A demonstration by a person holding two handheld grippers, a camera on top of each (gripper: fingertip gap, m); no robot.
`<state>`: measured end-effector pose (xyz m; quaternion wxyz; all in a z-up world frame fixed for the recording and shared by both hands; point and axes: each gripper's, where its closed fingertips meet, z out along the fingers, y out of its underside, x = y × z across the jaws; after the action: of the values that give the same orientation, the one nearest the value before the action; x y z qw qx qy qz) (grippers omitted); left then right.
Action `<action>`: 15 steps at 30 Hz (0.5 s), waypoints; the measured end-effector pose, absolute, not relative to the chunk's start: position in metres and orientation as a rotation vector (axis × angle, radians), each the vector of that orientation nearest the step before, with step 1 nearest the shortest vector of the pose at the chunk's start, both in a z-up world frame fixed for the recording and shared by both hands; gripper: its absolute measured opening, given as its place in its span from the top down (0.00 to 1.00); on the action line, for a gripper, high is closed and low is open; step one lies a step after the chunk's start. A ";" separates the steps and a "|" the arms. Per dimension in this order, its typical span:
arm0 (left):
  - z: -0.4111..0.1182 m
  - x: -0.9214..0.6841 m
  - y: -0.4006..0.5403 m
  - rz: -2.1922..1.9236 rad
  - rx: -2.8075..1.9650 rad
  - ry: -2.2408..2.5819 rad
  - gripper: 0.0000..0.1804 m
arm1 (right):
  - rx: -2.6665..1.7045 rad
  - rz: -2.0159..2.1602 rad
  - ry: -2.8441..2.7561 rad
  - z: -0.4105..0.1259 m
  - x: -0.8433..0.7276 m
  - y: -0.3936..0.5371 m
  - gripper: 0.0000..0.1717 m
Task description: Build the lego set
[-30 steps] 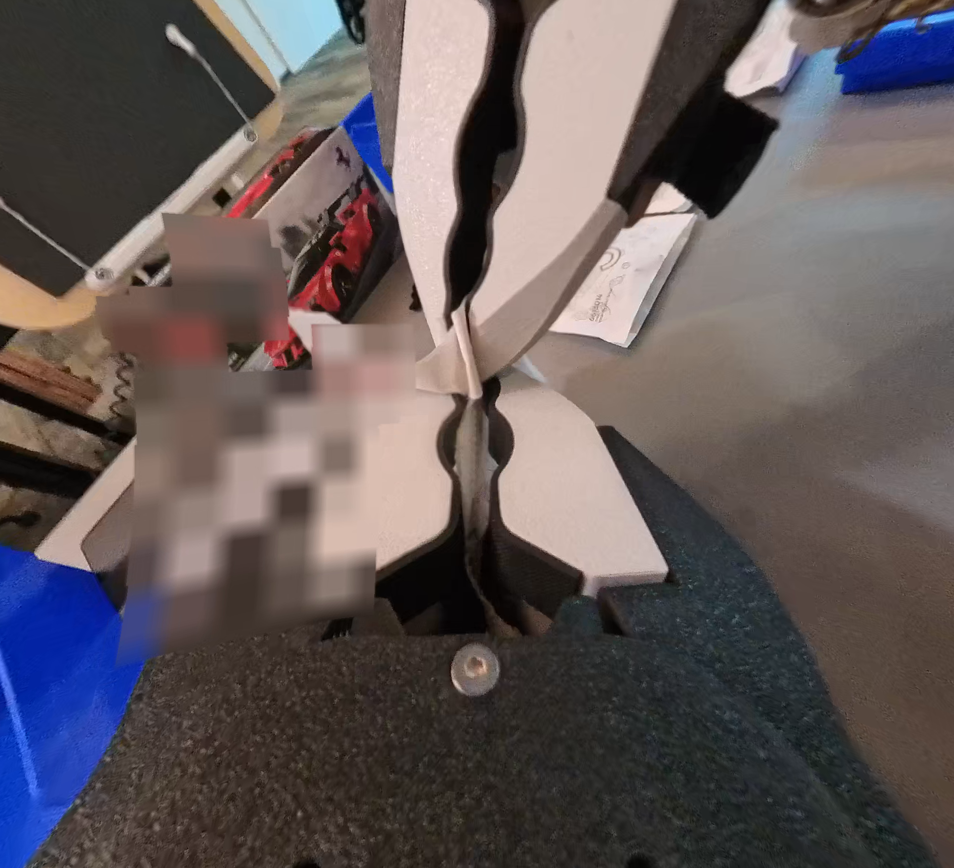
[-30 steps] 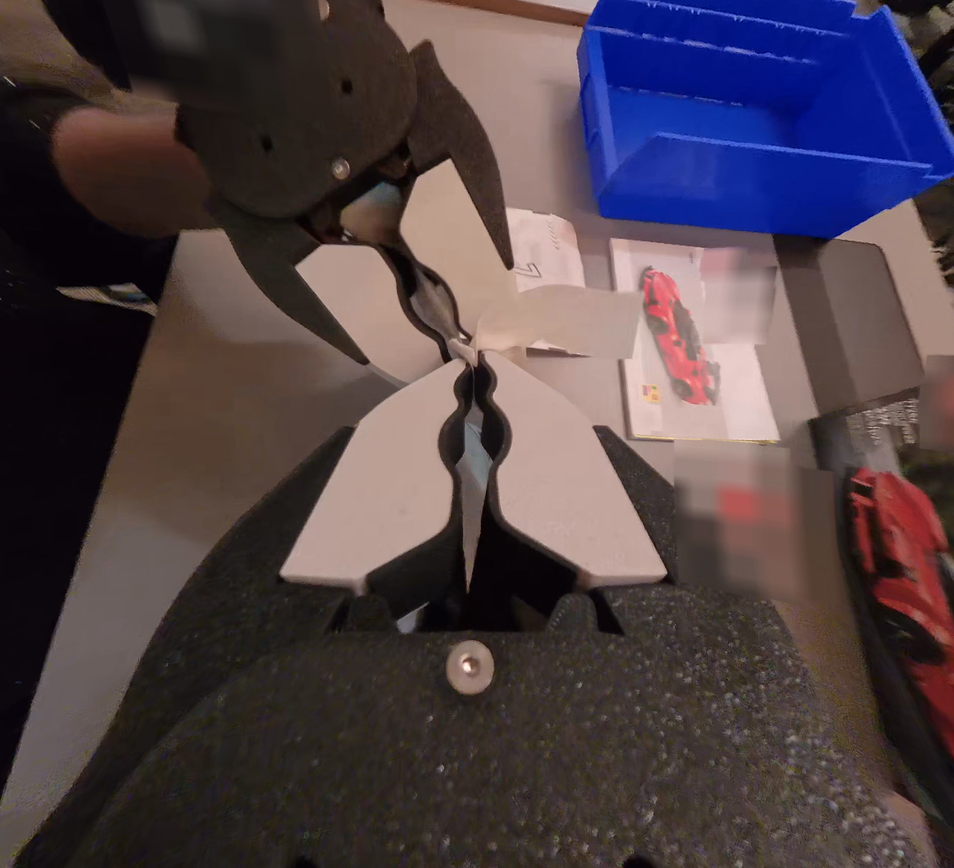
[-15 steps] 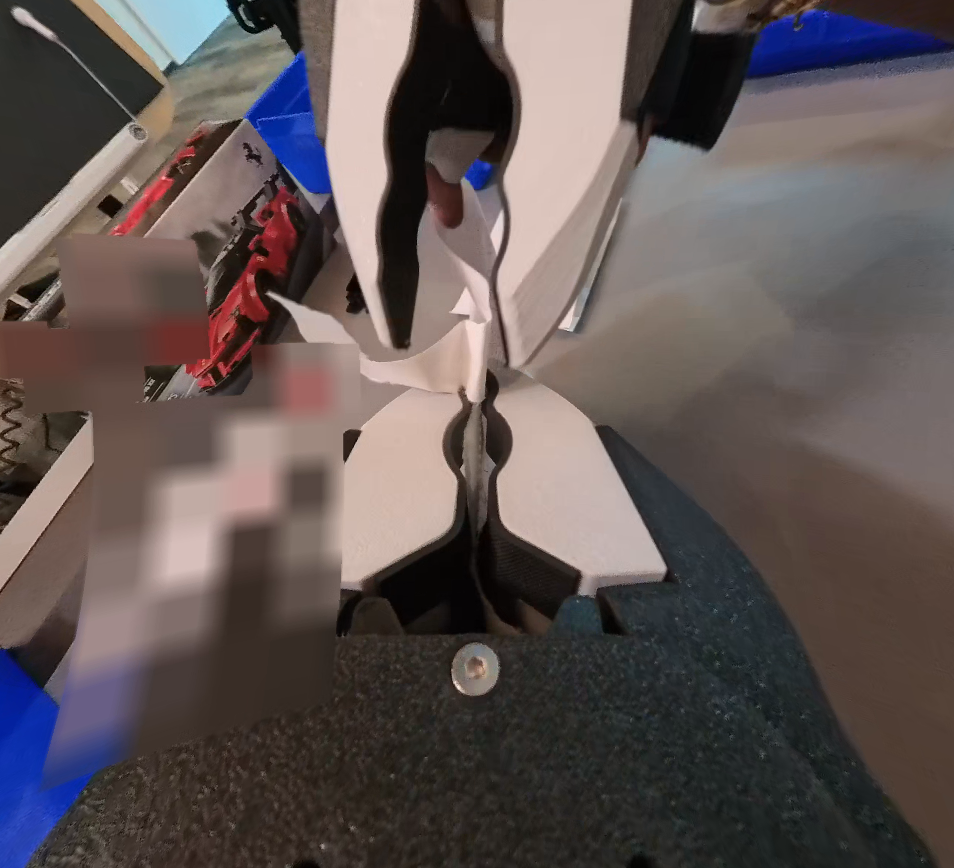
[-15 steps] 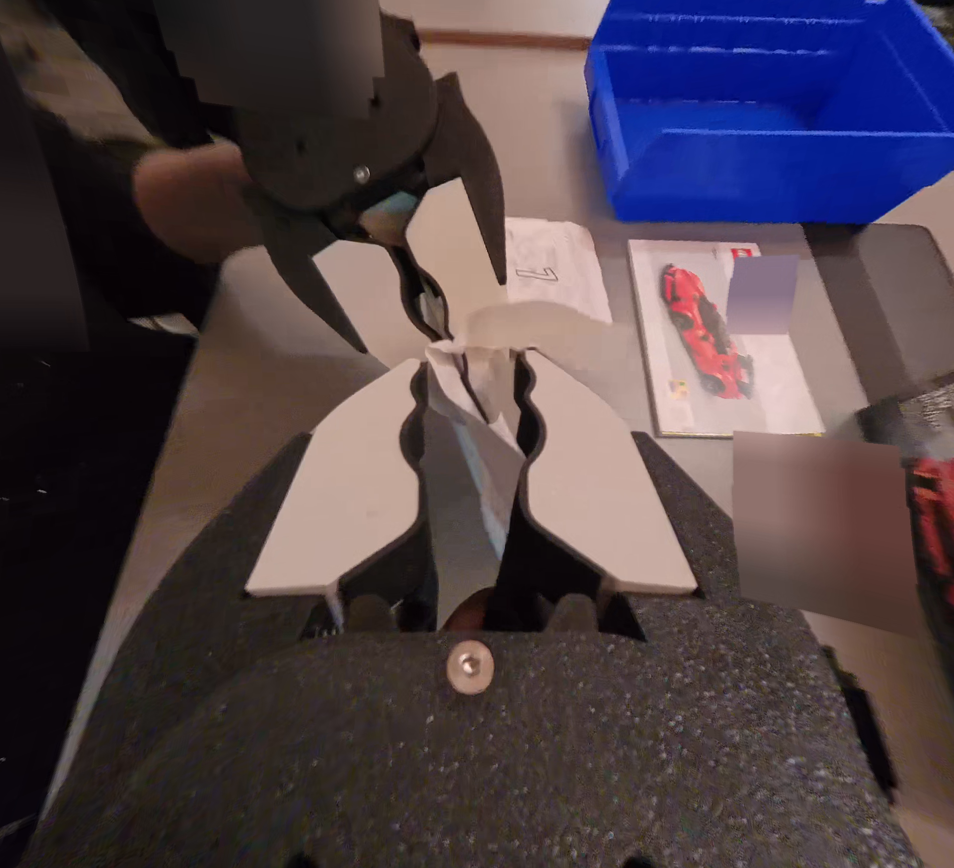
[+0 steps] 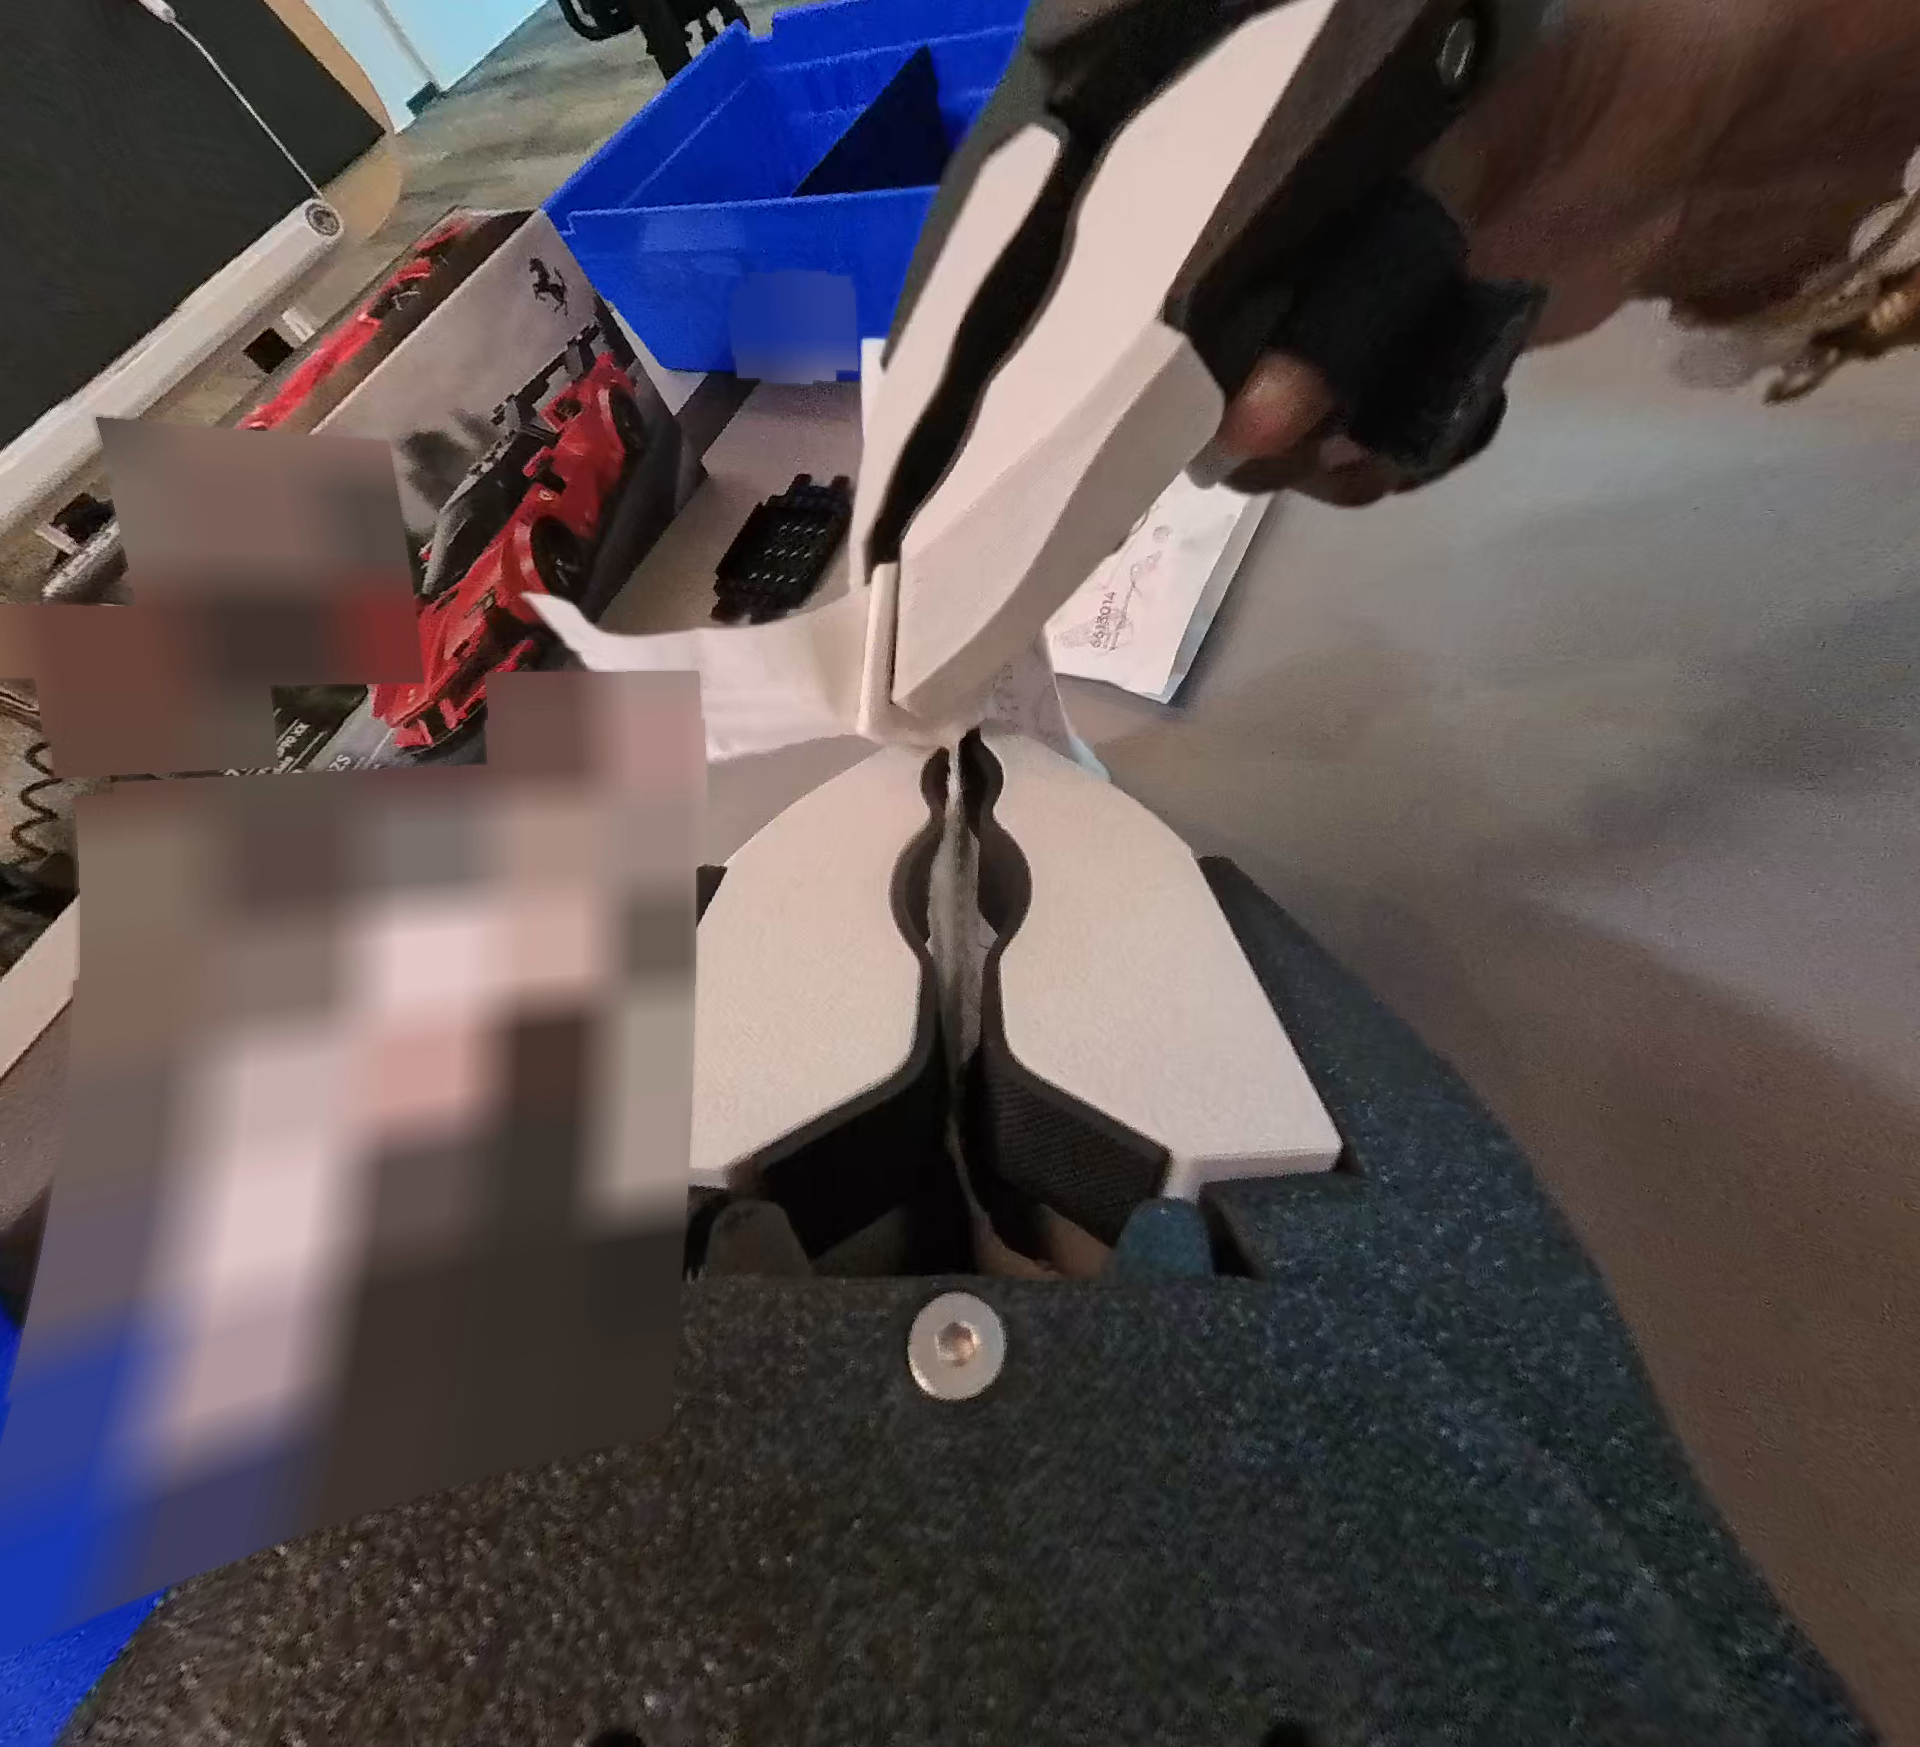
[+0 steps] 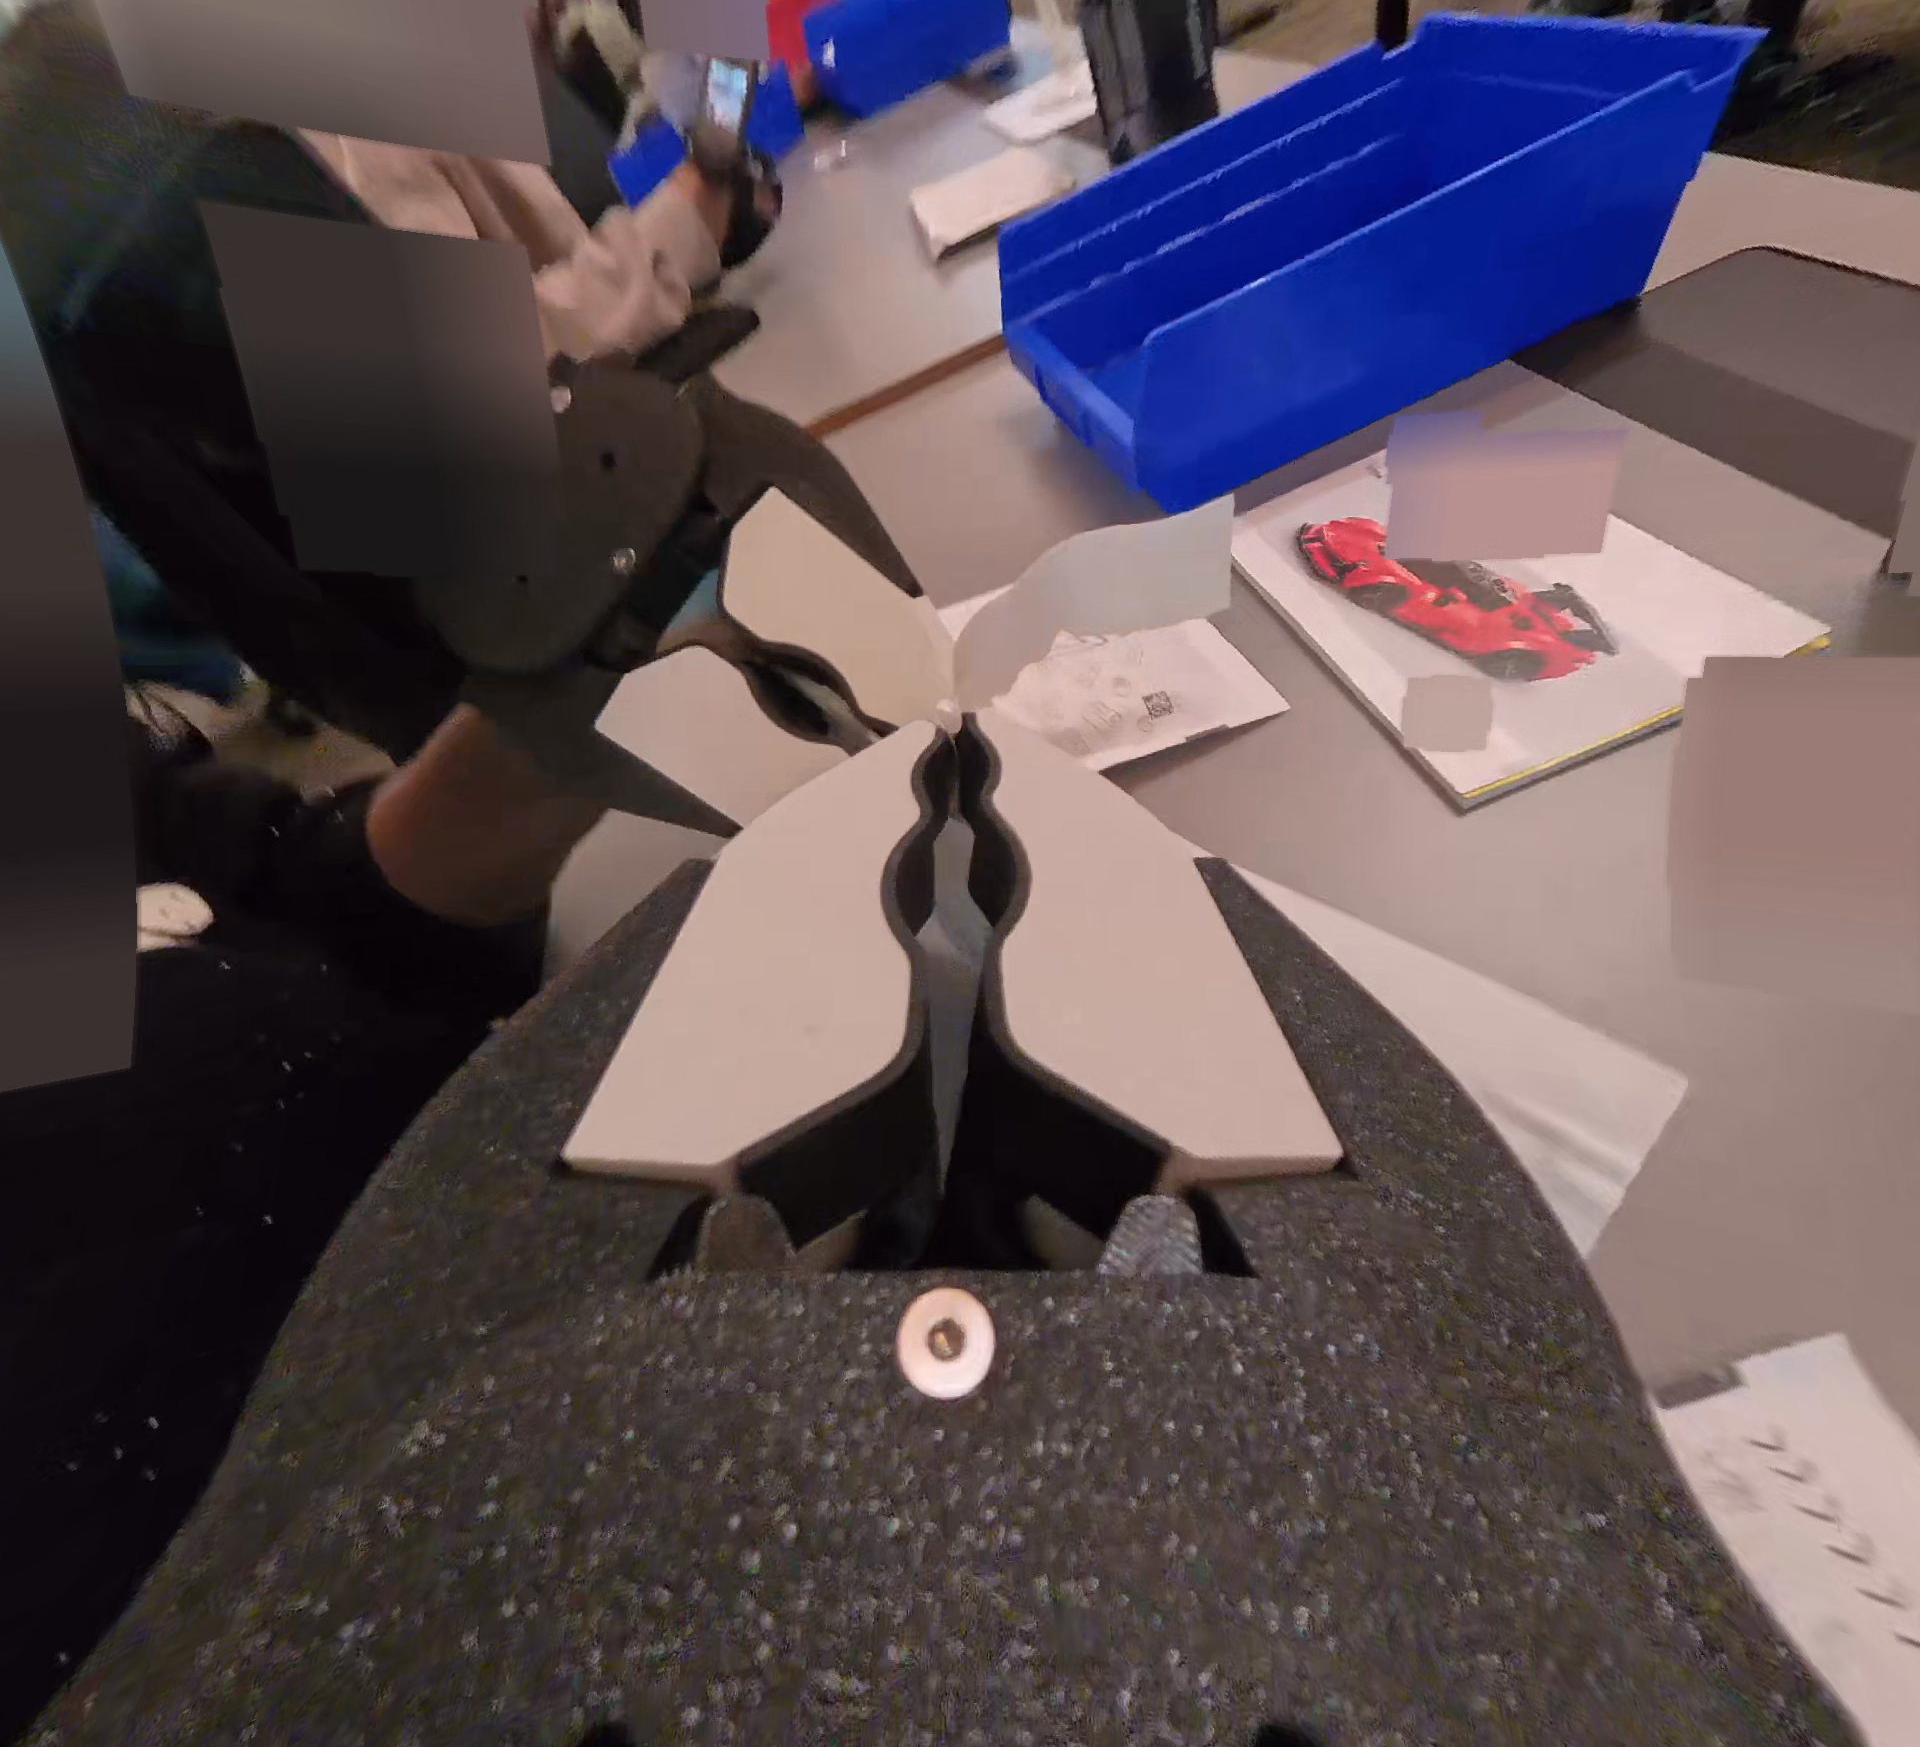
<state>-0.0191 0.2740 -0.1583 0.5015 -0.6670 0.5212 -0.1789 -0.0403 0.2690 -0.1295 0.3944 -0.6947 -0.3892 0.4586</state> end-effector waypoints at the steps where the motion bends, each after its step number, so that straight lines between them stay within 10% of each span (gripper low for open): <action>1: -0.159 -0.018 0.273 -0.439 -1.613 1.260 1.00 | -1.759 1.188 -0.931 -0.129 -0.038 0.271 1.00; 15: -0.173 -0.010 0.266 -0.491 -1.642 1.292 1.00 | -1.795 1.237 -0.702 -0.139 -0.018 0.283 1.00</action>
<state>-0.0103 0.2656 -0.1726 0.4774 -0.6722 0.5290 -0.2010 -0.0178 0.2828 -0.1394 0.4129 -0.7138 -0.2792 0.4920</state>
